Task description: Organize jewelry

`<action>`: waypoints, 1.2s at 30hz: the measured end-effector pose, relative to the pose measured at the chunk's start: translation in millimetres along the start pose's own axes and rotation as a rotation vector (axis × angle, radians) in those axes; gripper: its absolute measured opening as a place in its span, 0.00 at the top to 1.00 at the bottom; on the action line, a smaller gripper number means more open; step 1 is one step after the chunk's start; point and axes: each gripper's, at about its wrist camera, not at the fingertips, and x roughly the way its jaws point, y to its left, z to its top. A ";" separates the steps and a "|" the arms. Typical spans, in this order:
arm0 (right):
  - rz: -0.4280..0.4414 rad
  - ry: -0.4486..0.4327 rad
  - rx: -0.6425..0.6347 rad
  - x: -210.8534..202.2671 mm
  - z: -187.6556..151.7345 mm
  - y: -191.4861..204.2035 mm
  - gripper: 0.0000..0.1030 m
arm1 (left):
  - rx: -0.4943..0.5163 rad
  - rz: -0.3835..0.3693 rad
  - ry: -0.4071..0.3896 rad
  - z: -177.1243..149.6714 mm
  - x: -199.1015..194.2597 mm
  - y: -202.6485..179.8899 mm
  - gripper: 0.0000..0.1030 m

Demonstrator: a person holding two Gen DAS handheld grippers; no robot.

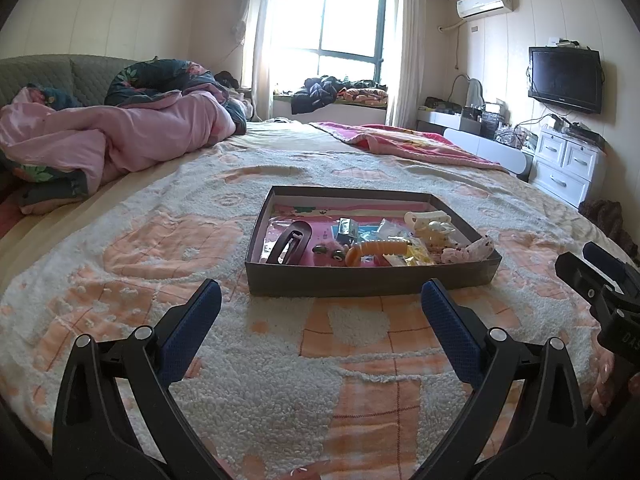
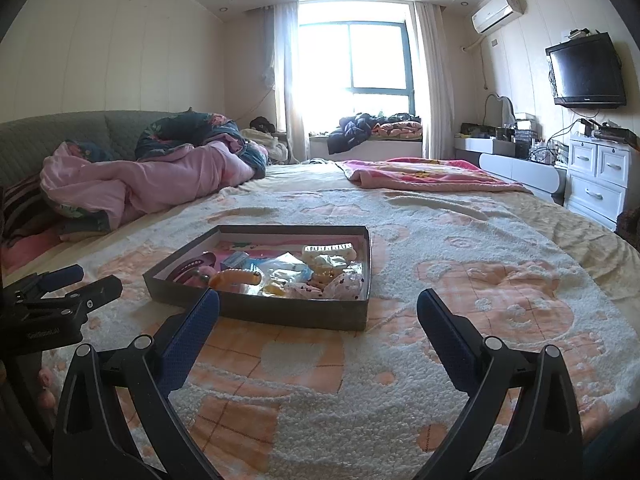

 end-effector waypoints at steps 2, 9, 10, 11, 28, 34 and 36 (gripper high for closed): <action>-0.003 -0.002 0.000 -0.4 -0.1 -0.1 0.06 | 0.000 0.001 0.000 0.1 -0.4 -0.1 0.11; -0.001 0.000 -0.001 -0.3 -0.4 0.5 0.06 | 0.002 0.001 0.000 0.1 -0.1 -0.4 0.11; 0.000 0.001 -0.002 -0.3 -0.4 1.0 0.06 | 0.002 0.001 0.001 0.2 -0.2 -0.2 0.11; 0.000 0.001 -0.003 -0.5 -0.5 1.3 0.06 | 0.000 0.001 0.000 0.2 -0.5 0.1 0.11; -0.001 0.003 -0.002 0.2 0.0 2.5 0.06 | 0.006 0.005 0.000 0.9 -1.5 1.8 0.11; 0.000 0.004 -0.004 0.1 -0.1 1.8 0.06 | 0.005 0.006 -0.001 0.9 -1.9 2.1 0.11; 0.000 0.002 -0.003 -0.4 -0.1 1.7 0.06 | 0.007 0.007 -0.001 0.9 -1.8 1.7 0.11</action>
